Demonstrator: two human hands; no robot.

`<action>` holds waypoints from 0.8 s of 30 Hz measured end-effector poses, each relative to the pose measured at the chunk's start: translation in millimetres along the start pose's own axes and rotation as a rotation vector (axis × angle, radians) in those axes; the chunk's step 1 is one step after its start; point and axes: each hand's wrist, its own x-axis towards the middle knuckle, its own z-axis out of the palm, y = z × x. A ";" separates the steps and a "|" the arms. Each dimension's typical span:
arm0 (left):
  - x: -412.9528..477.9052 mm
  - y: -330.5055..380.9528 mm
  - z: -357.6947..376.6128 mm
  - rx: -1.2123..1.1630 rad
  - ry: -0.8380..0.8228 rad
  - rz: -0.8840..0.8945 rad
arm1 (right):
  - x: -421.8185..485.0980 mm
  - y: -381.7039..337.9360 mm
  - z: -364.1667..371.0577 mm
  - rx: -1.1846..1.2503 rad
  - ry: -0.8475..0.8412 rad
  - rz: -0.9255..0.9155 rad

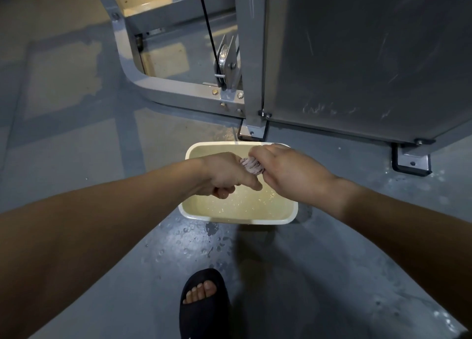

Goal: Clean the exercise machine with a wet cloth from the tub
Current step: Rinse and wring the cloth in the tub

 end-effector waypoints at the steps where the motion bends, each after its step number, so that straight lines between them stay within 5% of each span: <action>1: -1.1 1.0 0.5 0.019 0.010 -0.002 | -0.4 -0.6 2.0 -0.012 0.014 -0.020; 11: -10.7 3.3 -1.1 0.041 -0.041 0.019 | 7.0 -1.3 5.0 0.052 0.034 -0.084; 19: -14.8 9.7 10.1 0.021 -0.146 -0.071 | 11.4 -6.3 3.6 -0.177 0.088 -0.137; 24: -10.2 15.7 18.6 0.525 0.095 -0.001 | 20.4 -19.2 -10.1 -0.260 -0.081 -0.009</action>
